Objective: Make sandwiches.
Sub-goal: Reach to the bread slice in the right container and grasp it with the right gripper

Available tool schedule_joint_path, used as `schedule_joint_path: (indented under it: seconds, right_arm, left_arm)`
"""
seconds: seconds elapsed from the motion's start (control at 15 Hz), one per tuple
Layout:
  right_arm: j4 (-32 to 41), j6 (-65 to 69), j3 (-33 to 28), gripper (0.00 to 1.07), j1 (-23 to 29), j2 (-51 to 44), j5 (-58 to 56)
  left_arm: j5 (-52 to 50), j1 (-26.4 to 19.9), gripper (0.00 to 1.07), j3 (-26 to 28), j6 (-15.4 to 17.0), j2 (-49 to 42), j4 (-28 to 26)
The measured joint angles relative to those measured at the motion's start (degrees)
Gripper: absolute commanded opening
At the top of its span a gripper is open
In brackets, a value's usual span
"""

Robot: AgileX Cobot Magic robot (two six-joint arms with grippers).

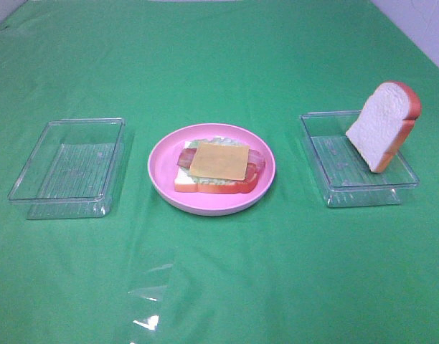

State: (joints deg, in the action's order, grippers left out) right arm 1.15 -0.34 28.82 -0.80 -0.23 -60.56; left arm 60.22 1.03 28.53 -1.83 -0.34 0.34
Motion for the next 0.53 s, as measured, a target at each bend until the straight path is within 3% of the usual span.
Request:
schedule_joint_path:
  seconds: [0.53]
  right_arm:
    - [0.17,0.0,0.0,0.98,0.0,0.0,0.0]
  left_arm:
    - [0.0,0.0,0.97,0.0,0.11,0.0,0.0]
